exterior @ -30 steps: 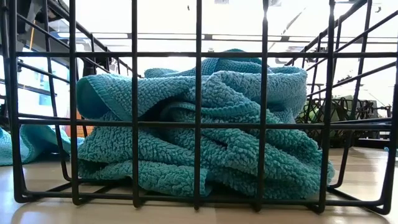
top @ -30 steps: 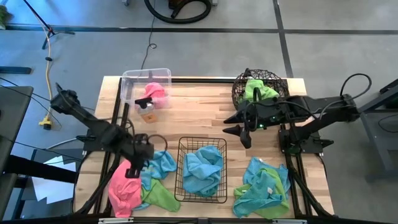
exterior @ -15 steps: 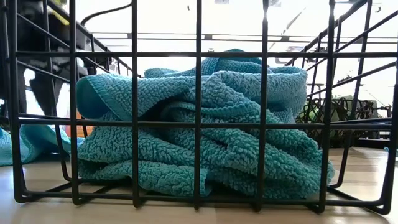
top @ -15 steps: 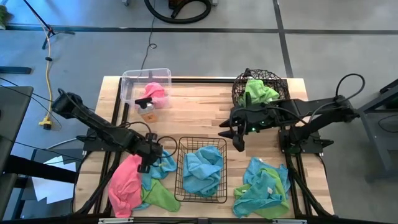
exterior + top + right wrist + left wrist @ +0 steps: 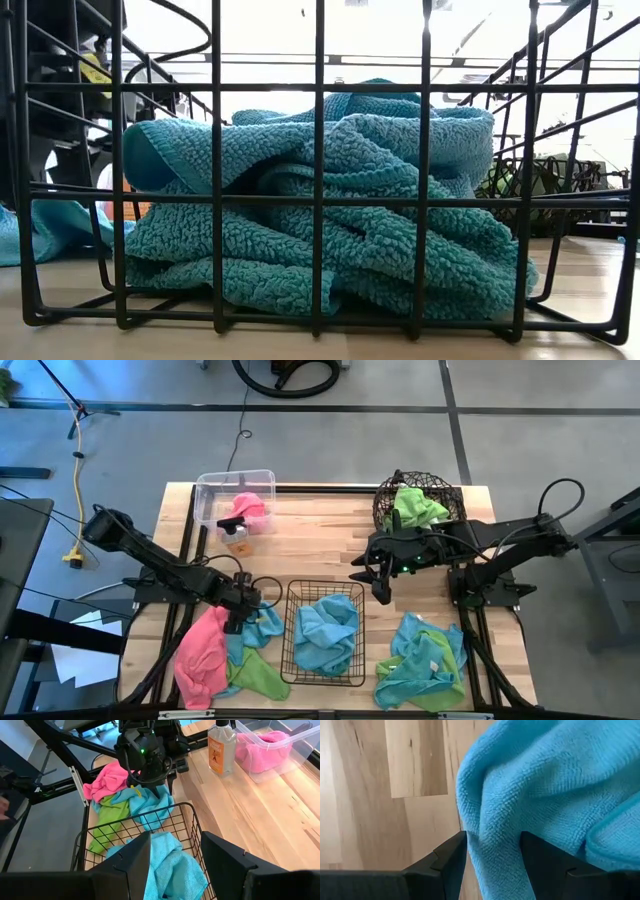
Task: Sort microfiber towel by color & place in baskets
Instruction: Put the blue towel into the bottom basket
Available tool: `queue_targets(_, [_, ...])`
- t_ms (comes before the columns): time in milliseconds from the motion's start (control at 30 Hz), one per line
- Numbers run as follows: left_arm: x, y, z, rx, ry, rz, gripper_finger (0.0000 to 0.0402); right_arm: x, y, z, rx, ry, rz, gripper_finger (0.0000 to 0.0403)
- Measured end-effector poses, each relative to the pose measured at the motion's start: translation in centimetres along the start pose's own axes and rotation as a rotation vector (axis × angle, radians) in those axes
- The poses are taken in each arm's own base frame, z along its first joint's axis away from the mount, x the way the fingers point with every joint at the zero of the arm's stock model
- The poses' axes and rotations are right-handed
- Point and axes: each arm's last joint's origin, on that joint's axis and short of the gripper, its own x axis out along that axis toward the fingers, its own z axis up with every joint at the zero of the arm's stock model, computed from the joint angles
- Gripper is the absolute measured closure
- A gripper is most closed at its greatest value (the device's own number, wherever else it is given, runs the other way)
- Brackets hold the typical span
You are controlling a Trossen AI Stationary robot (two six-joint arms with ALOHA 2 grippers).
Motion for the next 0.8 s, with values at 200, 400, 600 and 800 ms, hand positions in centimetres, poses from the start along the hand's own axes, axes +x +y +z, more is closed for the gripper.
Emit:
queue_targets(200, [0.0, 0.0, 0.0, -0.022, -0.008, -0.003, 0.0283, 0.0, -0.1, 0.0, 0.001, -0.005, -0.011, 0.0230])
queue_targets(400, [-1.6, -0.1, 0.8, -0.101, 0.006, -0.071, 0.0389, 0.0, -0.1, 0.0, -0.007, -0.005, -0.011, 0.0230])
queue_targets(600, [-8.2, 0.5, 2.4, -0.098, -0.056, -0.086, 0.0399, 0.0, -0.1, 0.0, -0.036, -0.005, -0.012, 0.0230])
queue_targets(800, [-17.8, 2.2, 2.9, -0.128, -0.231, 0.033, 0.0401, 0.0, -0.1, 0.1, -0.061, -0.006, -0.011, 0.0230])
